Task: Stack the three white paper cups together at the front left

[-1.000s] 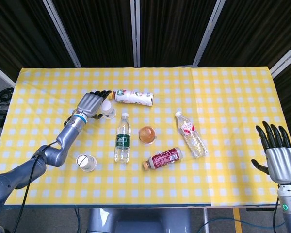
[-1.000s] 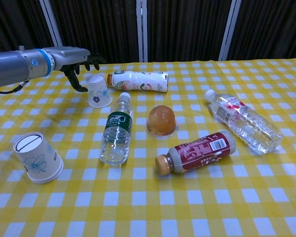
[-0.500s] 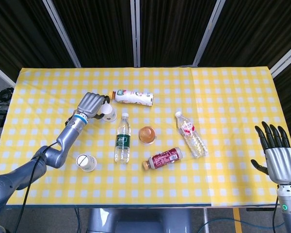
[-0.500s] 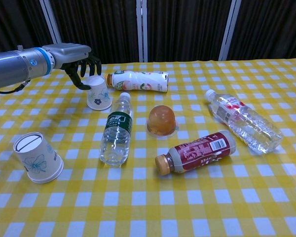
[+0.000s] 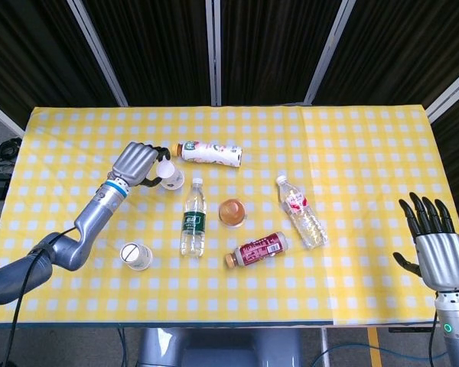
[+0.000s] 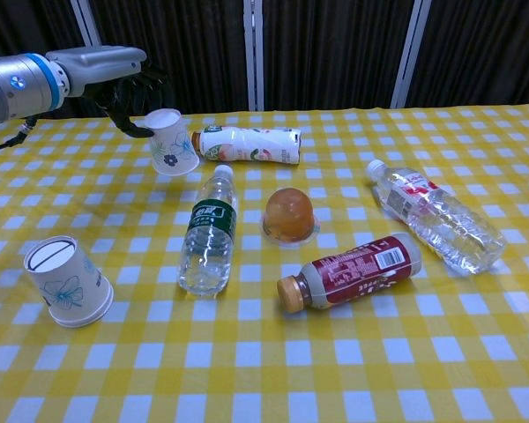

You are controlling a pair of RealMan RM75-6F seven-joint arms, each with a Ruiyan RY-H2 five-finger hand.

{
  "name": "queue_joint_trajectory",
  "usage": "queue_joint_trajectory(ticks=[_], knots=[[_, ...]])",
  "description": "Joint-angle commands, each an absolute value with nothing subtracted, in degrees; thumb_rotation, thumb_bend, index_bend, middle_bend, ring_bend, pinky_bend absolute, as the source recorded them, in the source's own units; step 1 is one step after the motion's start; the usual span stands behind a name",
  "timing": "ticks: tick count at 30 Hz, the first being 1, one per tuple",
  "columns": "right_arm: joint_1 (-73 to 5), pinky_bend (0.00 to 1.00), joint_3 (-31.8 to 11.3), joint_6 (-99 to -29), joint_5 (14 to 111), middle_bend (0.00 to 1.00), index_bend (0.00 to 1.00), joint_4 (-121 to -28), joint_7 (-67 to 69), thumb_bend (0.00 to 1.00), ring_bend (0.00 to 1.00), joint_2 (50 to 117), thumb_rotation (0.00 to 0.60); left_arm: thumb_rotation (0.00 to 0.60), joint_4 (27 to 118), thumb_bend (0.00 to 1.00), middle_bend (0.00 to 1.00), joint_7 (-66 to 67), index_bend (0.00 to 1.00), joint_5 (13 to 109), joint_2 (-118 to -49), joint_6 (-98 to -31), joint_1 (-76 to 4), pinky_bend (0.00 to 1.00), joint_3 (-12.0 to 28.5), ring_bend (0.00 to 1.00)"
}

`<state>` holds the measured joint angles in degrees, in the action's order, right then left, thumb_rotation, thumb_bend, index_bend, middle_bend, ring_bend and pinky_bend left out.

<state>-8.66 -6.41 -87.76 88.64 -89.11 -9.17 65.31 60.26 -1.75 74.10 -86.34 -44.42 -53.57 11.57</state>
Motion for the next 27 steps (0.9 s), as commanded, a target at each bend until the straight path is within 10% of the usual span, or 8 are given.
queue_joint_trajectory(ticks=[1, 27], knots=[[-8.6, 0.00, -6.3, -87.9, 88.9, 0.00, 0.00, -89.3, -9.3, 0.00, 0.00, 65.3, 0.600, 0.600, 70.0, 0.31, 0.45, -3.5, 0.46, 76.6, -78.6, -47.2, -50.9, 0.47, 10.6, 0.45], [-8.5, 0.00, -5.5, -88.3, 90.7, 0.00, 0.00, -90.0, -9.8, 0.00, 0.00, 65.2, 0.600, 0.600, 94.9, 0.31, 0.48, -9.1, 0.49, 93.8, -56.2, -59.7, -38.1, 0.48, -1.3, 0.47]])
